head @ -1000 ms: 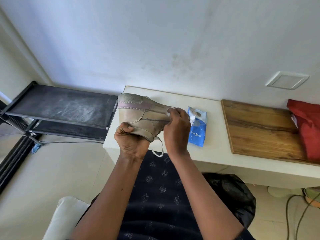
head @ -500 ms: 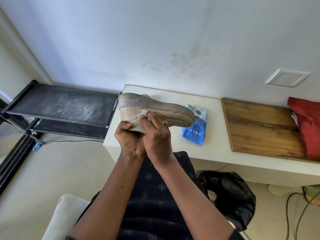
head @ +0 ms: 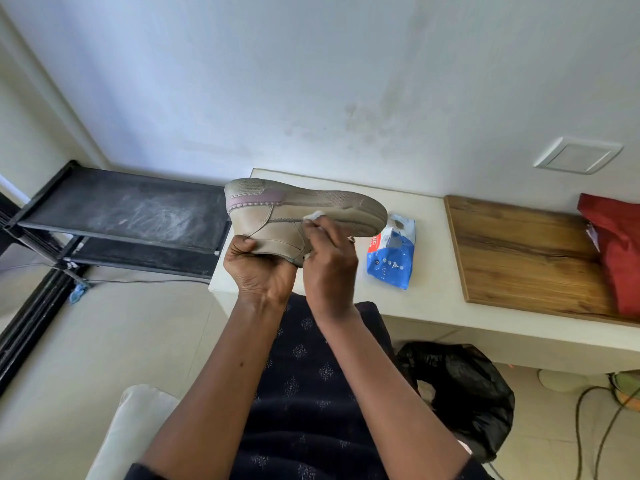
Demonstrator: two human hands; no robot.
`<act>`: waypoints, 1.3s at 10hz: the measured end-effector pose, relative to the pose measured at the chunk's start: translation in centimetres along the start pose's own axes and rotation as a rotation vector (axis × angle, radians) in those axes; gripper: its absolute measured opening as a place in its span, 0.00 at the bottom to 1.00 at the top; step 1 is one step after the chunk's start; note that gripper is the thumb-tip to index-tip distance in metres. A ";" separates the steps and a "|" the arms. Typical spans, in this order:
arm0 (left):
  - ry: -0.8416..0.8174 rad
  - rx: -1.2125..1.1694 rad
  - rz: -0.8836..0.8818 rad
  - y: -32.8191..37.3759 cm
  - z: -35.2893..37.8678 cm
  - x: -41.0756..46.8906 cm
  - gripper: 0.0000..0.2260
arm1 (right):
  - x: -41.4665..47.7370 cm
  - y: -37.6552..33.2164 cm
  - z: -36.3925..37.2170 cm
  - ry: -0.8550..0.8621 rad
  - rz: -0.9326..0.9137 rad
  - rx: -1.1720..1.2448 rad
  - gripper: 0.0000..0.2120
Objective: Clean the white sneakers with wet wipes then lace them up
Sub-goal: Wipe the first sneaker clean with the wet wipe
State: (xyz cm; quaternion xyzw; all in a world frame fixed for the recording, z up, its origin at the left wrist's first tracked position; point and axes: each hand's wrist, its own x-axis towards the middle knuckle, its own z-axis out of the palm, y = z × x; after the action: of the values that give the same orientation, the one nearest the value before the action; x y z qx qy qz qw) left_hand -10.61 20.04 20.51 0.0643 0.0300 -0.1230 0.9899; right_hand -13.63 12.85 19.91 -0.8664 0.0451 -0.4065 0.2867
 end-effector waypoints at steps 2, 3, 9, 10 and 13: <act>-0.017 0.051 -0.004 0.4 -0.9 0.2 0.29 | -0.6 -0.6 0.1 -0.054 -0.043 0.013 0.17; 0.003 0.112 -0.058 0.2 -0.5 -0.2 0.18 | -0.6 -2.2 0.1 -0.057 -0.137 0.058 0.14; 0.058 0.060 0.005 0.0 -0.4 -0.1 0.29 | 0.4 0.5 0.0 -0.005 0.075 0.080 0.18; 0.060 0.068 -0.017 0.4 -0.6 0.0 0.31 | 0.1 -1.5 0.2 -0.044 -0.013 0.117 0.17; 0.163 0.058 -0.060 1.2 -1.9 -0.9 0.10 | -1.4 -4.5 1.6 -0.054 0.585 1.470 0.11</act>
State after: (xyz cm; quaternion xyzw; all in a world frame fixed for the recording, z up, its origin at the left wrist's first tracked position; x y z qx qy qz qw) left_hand -11.31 21.65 18.83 0.1020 0.1089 -0.1477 0.9777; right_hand -14.10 17.77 20.56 -0.4172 -0.0159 -0.2190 0.8819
